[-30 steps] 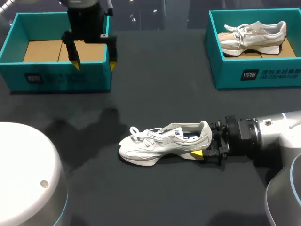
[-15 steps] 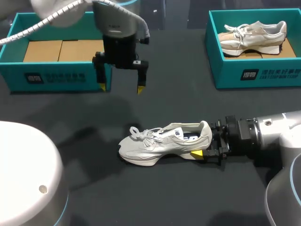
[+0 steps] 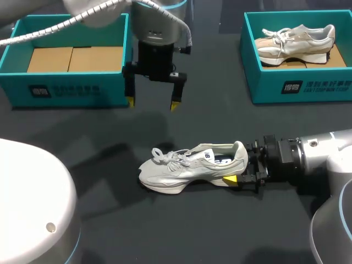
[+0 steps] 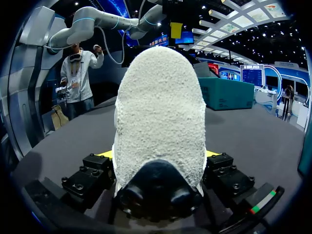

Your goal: Take the shoe out of the shoebox, open the shoe tongue, remove and reinsert the insole, then place the shoe into the shoebox

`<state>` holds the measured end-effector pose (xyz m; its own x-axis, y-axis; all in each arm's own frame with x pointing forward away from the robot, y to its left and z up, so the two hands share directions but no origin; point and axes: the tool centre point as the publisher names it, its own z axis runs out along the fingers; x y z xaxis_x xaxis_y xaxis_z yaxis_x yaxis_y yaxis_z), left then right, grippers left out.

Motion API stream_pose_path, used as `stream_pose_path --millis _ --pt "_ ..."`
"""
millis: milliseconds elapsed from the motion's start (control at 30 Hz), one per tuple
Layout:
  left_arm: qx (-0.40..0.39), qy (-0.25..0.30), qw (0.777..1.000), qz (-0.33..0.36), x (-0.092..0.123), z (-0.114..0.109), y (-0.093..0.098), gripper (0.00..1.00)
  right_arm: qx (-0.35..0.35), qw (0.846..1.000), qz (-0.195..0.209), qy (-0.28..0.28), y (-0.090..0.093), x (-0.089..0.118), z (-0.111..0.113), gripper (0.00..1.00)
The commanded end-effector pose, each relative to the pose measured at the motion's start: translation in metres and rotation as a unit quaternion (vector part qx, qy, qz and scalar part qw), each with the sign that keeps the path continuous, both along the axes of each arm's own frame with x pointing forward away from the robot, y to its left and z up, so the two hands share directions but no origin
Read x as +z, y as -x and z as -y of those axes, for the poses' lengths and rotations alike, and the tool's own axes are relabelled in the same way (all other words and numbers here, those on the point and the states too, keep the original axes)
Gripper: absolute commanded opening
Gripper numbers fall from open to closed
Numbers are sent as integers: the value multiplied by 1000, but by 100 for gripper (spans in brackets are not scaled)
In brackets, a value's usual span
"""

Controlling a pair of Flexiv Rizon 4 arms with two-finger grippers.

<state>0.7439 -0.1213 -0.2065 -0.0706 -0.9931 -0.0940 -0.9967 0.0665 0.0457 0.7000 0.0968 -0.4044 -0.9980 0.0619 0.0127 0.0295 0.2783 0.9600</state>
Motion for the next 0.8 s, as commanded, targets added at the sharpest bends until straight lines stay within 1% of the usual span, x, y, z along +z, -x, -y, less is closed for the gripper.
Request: stream_pose_path --millis 33,67,167,200,300,367,533,800 --pt "0 1 1000 0 0 -1 1 100 0 1000 0 3 1 2 -1 0" --pt "9 4 1000 -4 -2 3 -1 100 0 1000 0 3 1 2 -1 0" --pt "13 14 999 -29 -2 18 4 100 0 1000 0 3 1 2 -1 0" --pt "0 16 999 -39 -2 22 8 100 0 1000 0 3 1 2 -1 0" --pt "-12 4 1000 -24 -5 34 21 100 0 1000 0 3 1 2 -1 0" --pt "-22 -1 999 -27 -7 40 29 100 0 1000 0 3 1 2 -1 0" --pt "-23 -13 999 -42 -21 57 39 100 0 1000 0 3 1 2 -1 0" --pt "-19 -22 999 -43 -40 78 52 100 0 1000 0 3 1 2 -1 0"
